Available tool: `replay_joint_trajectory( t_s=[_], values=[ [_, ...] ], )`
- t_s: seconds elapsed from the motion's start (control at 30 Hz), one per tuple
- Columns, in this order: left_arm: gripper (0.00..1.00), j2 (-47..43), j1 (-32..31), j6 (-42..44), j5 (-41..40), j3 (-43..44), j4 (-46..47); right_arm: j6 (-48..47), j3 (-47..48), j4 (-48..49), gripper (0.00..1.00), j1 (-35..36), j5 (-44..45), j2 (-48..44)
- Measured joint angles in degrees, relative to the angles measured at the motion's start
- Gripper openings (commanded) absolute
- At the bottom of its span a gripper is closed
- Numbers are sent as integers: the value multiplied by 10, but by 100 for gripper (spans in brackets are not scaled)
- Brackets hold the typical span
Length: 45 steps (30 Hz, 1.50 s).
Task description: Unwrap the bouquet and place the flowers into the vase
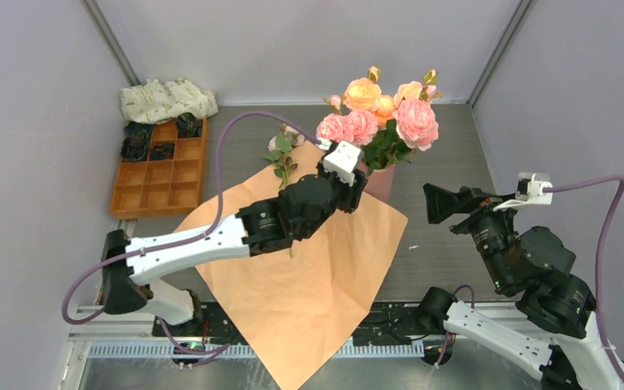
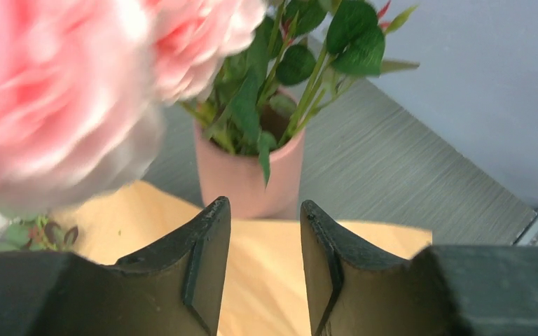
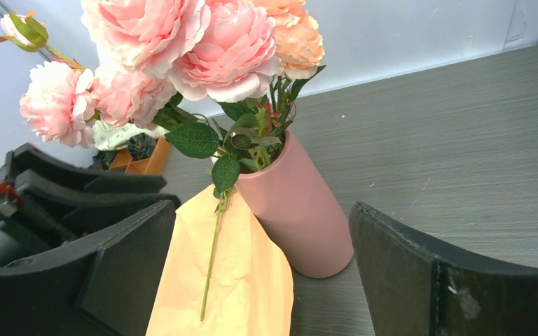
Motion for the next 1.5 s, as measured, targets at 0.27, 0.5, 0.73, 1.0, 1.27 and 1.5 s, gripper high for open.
replay_joint_trajectory(
  t_s=[0.27, 0.5, 0.73, 1.0, 1.27, 1.5],
  values=[
    [41, -114, -19, -122, -57, -85, -98, 1, -8, 16, 99, 0, -9, 22],
    [43, -141, -12, -237, -152, -97, -238, 3, -9, 25, 100, 0, -19, 37],
    [43, -115, 125, -321, -113, -50, -355, 11, -4, 26, 100, 0, -21, 38],
    [42, 19, 332, -332, 47, 0, -363, 11, 22, 21, 100, 0, -15, 37],
    [41, 243, 393, -314, 137, 143, -368, 9, 22, 16, 100, 0, -5, 30],
    [48, 364, 408, -286, 147, 263, -404, 5, 22, 8, 100, 0, 6, 28]
  ],
)
